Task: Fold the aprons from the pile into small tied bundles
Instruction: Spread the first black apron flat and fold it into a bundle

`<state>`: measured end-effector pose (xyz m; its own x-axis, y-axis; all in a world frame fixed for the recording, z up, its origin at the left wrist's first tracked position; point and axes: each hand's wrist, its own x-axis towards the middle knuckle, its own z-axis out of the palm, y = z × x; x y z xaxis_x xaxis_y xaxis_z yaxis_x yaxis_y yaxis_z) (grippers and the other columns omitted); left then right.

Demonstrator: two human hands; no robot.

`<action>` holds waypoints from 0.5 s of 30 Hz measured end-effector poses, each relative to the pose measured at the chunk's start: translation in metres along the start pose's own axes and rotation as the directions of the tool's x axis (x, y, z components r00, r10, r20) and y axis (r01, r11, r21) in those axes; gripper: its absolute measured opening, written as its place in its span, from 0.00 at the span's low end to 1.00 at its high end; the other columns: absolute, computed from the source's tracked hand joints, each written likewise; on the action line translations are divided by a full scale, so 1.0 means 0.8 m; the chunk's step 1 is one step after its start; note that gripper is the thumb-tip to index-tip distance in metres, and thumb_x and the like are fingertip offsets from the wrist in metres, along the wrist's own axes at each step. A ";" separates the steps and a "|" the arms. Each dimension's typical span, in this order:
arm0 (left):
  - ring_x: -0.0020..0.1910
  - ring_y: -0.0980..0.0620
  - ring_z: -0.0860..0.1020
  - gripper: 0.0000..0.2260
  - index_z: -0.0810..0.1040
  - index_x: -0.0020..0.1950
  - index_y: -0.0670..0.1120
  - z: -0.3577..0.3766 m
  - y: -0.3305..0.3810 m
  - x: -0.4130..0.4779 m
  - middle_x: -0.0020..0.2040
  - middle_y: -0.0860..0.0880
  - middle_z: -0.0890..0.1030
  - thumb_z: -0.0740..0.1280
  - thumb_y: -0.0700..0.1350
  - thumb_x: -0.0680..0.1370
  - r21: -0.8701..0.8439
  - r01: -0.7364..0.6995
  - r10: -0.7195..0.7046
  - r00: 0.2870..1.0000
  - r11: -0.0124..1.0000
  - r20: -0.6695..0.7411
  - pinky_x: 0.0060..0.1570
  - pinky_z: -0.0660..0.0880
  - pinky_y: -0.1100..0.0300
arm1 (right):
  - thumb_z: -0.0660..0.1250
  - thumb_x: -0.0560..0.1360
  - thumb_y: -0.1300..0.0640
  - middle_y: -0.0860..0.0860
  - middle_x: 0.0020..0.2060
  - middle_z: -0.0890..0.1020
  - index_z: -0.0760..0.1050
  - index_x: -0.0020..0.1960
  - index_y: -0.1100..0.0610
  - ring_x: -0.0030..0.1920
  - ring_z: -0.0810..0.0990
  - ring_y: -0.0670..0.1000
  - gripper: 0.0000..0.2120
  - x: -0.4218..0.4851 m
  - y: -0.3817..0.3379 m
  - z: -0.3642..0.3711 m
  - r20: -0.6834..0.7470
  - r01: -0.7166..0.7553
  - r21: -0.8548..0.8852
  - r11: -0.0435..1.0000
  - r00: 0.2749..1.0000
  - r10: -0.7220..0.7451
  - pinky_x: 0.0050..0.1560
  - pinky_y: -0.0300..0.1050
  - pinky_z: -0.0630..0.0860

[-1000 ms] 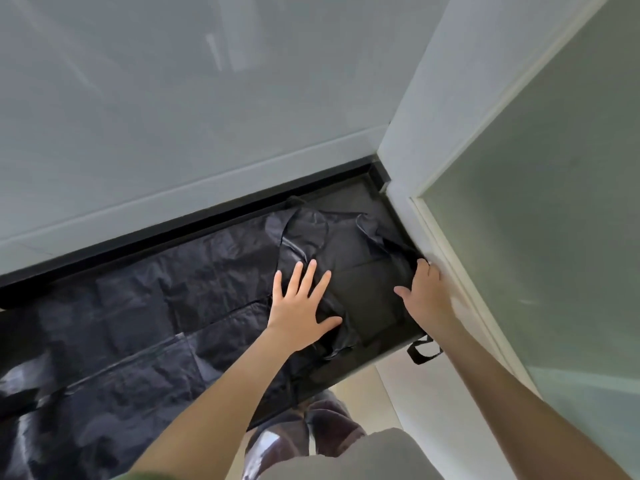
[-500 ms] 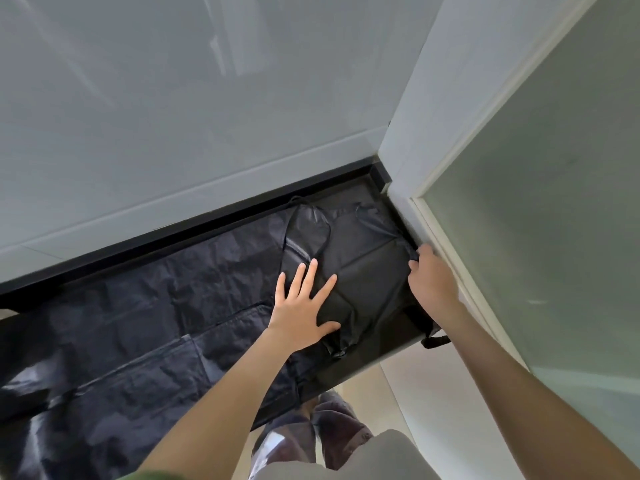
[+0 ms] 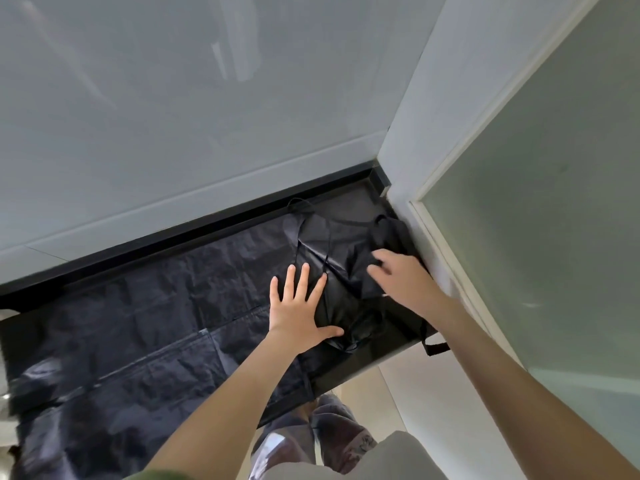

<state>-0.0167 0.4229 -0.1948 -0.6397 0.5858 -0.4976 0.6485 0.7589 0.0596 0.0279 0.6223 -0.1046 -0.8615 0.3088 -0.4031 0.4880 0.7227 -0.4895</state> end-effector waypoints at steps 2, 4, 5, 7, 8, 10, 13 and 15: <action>0.74 0.41 0.30 0.47 0.30 0.75 0.55 0.001 -0.004 -0.003 0.75 0.46 0.29 0.48 0.78 0.69 -0.004 -0.011 0.011 1.000 1.000 -0.015 0.72 0.36 0.39 | 0.62 0.79 0.52 0.53 0.47 0.80 0.61 0.74 0.56 0.51 0.79 0.55 0.26 -0.004 -0.015 0.020 0.119 0.043 -0.029 0.999 0.992 -0.039 0.52 0.49 0.75; 0.75 0.42 0.31 0.46 0.31 0.76 0.56 -0.001 -0.011 -0.005 0.77 0.46 0.31 0.49 0.77 0.69 0.000 -0.026 0.026 0.999 1.000 -0.025 0.73 0.36 0.40 | 0.67 0.75 0.49 0.55 0.66 0.73 0.48 0.78 0.53 0.64 0.74 0.57 0.39 -0.007 -0.019 0.042 0.183 0.015 -0.043 0.999 0.983 -0.007 0.62 0.53 0.72; 0.75 0.43 0.31 0.46 0.32 0.76 0.56 -0.005 -0.016 -0.004 0.77 0.46 0.32 0.50 0.77 0.70 0.004 -0.040 0.040 0.999 0.999 -0.013 0.73 0.36 0.40 | 0.70 0.74 0.48 0.55 0.72 0.67 0.43 0.78 0.52 0.68 0.71 0.58 0.45 -0.008 -0.018 0.051 0.199 -0.015 -0.046 0.999 0.980 0.024 0.65 0.55 0.71; 0.75 0.44 0.32 0.45 0.33 0.76 0.56 -0.013 -0.023 -0.002 0.77 0.47 0.33 0.51 0.76 0.71 0.021 -0.058 0.057 0.998 0.998 0.033 0.73 0.37 0.40 | 0.71 0.73 0.49 0.57 0.72 0.65 0.38 0.78 0.51 0.66 0.72 0.60 0.49 -0.009 -0.007 0.063 0.188 -0.076 -0.086 0.993 0.978 0.091 0.63 0.56 0.72; 0.75 0.44 0.32 0.45 0.34 0.77 0.55 -0.017 -0.025 -0.003 0.77 0.47 0.33 0.51 0.76 0.71 0.019 -0.063 0.062 0.997 0.998 0.049 0.73 0.37 0.40 | 0.70 0.74 0.51 0.58 0.67 0.70 0.37 0.78 0.52 0.62 0.76 0.59 0.48 -0.010 0.001 0.065 0.161 -0.096 -0.116 0.989 0.980 0.114 0.60 0.54 0.74; 0.76 0.44 0.33 0.45 0.36 0.78 0.54 -0.013 -0.029 -0.008 0.78 0.46 0.35 0.50 0.76 0.71 -0.017 -0.049 0.049 0.999 0.999 0.020 0.72 0.38 0.40 | 0.66 0.77 0.57 0.56 0.47 0.78 0.35 0.78 0.56 0.47 0.80 0.56 0.44 -0.014 0.015 0.069 0.101 -0.130 -0.156 0.979 0.984 0.147 0.48 0.49 0.76; 0.77 0.41 0.47 0.42 0.46 0.79 0.51 0.009 -0.019 -0.027 0.79 0.42 0.50 0.47 0.74 0.72 -0.090 -0.006 -0.014 0.975 0.996 -0.221 0.72 0.51 0.36 | 0.61 0.78 0.61 0.52 0.36 0.73 0.33 0.77 0.58 0.37 0.74 0.50 0.41 -0.019 0.033 0.065 0.054 -0.218 -0.153 0.964 0.972 0.228 0.41 0.46 0.71; 0.77 0.41 0.52 0.43 0.49 0.79 0.49 0.025 -0.006 -0.035 0.78 0.41 0.55 0.49 0.74 0.71 -0.168 -0.032 -0.015 0.963 0.985 -0.271 0.71 0.54 0.37 | 0.61 0.78 0.62 0.55 0.41 0.76 0.36 0.77 0.58 0.38 0.73 0.52 0.39 -0.021 0.047 0.063 -0.014 -0.257 -0.102 0.961 0.966 0.257 0.41 0.46 0.68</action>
<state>0.0059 0.3970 -0.1985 -0.7374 0.6293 -0.2456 0.5899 0.7770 0.2196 0.0675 0.6134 -0.1550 -0.7090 0.4931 -0.5041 0.6762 0.6783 -0.2876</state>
